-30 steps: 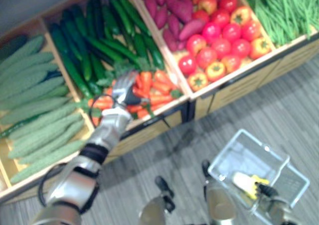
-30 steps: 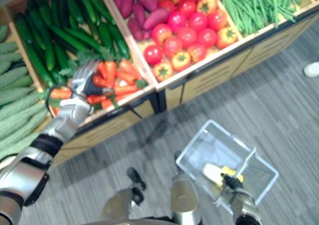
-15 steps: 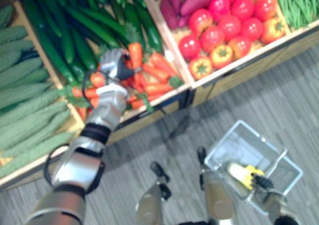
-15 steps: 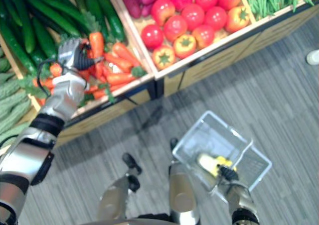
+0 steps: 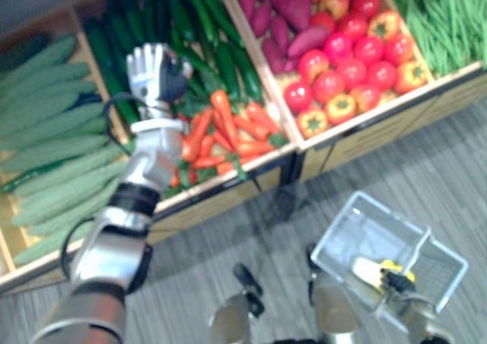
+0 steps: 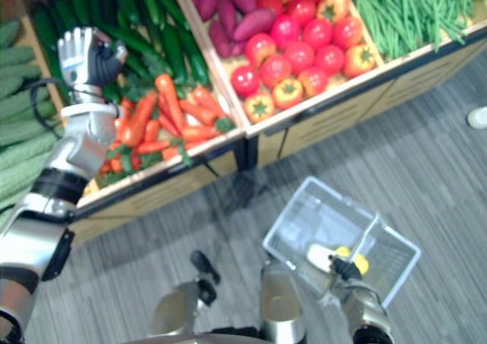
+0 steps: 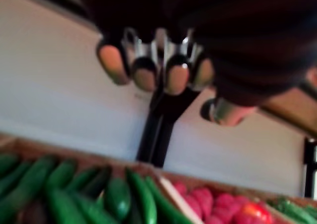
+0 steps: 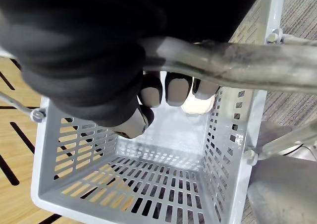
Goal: Pick vegetable in the basket
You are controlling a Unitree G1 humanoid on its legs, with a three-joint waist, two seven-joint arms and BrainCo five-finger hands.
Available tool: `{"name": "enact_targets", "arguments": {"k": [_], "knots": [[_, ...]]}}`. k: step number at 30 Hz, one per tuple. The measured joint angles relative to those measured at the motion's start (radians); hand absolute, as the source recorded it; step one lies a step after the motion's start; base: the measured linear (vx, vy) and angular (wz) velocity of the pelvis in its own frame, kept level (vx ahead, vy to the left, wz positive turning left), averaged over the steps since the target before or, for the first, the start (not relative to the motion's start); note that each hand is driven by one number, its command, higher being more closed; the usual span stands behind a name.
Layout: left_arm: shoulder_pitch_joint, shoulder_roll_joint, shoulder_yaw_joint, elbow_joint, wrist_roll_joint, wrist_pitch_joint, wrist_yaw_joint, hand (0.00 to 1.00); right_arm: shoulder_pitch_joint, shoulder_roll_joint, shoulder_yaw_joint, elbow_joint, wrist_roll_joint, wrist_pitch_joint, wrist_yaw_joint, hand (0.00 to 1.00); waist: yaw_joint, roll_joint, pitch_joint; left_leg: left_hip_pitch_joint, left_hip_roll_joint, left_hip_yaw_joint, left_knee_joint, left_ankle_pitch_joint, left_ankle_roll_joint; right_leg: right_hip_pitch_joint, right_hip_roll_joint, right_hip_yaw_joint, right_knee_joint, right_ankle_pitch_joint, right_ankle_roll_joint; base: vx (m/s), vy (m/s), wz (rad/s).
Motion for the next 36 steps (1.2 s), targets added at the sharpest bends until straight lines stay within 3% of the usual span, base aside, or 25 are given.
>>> {"name": "enact_targets", "arguments": {"k": [6,7,11,12,14,16,19,22,28,36], "knots": [[0.241,0.048,0.021,-0.073,-0.017,-0.083,0.015,1.00,0.055,-0.003,-0.085,0.090,-0.060,0.021,0.002,1.00,0.009,0.037,-0.128,0.074,0.002,-0.061,0.007,-0.023,-0.012,0.084,0.018,0.015,-0.028,-0.001,-0.002,-0.01,-0.010,-0.06],[0.278,0.049,0.033,-0.083,-0.019,-0.099,0.011,0.00,0.062,-0.003,-0.103,0.105,-0.068,0.027,0.001,1.00,0.011,0.042,-0.144,0.093,0.001,-0.062,0.001,-0.030,-0.013,0.100,0.022,0.016,-0.033,-0.002,-0.003,-0.04,-0.010,-0.10],[0.343,0.048,0.007,-0.085,-0.019,-0.141,-0.060,0.00,0.109,0.005,-0.146,0.113,-0.075,0.034,0.001,1.00,-0.008,0.039,-0.193,0.107,-0.020,-0.097,-0.026,-0.031,-0.014,0.129,0.009,-0.009,-0.066,-0.007,0.002,-0.09,0.005,0.19],[0.345,0.047,-0.028,-0.080,-0.020,-0.139,-0.110,0.00,0.123,0.009,-0.163,0.114,-0.077,0.033,0.000,1.00,-0.008,0.035,-0.200,0.106,-0.027,-0.112,-0.035,-0.032,-0.012,0.132,0.001,-0.016,-0.070,-0.005,0.006,-0.06,0.027,0.17],[0.359,0.042,-0.064,-0.076,-0.041,-0.132,-0.180,0.00,0.129,0.011,-0.163,0.114,-0.077,0.033,0.000,1.00,-0.008,0.029,-0.205,0.106,-0.039,-0.114,-0.050,-0.031,-0.010,0.132,-0.008,-0.015,-0.084,0.003,0.017,-0.06,0.040,0.01],[0.383,0.005,-0.098,-0.037,-0.090,-0.097,-0.255,0.00,0.130,0.020,-0.163,0.114,-0.077,0.030,0.000,1.00,-0.013,0.019,-0.214,0.106,-0.058,-0.114,-0.071,-0.018,0.004,0.130,-0.021,-0.017,-0.098,0.017,0.026,0.00,0.051,-0.03],[0.394,-0.034,-0.131,0.020,-0.094,-0.071,-0.310,0.00,0.129,0.033,-0.163,0.114,-0.077,0.028,0.000,1.00,-0.016,0.006,-0.218,0.107,-0.074,-0.114,-0.093,-0.004,0.014,0.130,-0.031,-0.018,-0.112,0.031,0.029,0.04,0.042,0.00],[0.406,-0.045,-0.135,0.039,-0.088,-0.067,-0.319,0.00,0.127,0.035,-0.161,0.114,-0.074,0.027,-0.001,1.00,-0.016,0.000,-0.217,0.100,-0.081,-0.114,-0.097,0.003,0.024,0.124,-0.035,-0.020,-0.120,0.043,0.034,0.06,0.013,0.00],[0.348,-0.046,-0.144,0.118,-0.085,-0.017,-0.308,0.00,0.078,0.028,-0.116,0.116,-0.062,0.025,-0.002,1.00,-0.027,-0.005,-0.208,0.051,-0.083,-0.111,-0.094,0.003,0.024,0.075,-0.032,-0.020,-0.117,0.045,0.032,0.05,-0.011,0.00],[0.255,-0.044,-0.140,0.135,-0.091,0.014,-0.299,0.00,0.018,0.021,-0.083,0.113,-0.046,0.023,-0.002,1.00,-0.057,0.002,-0.131,0.029,-0.063,-0.095,-0.073,-0.005,0.015,0.048,-0.019,-0.010,-0.111,0.047,0.026,-0.01,-0.033,-0.07]]}}
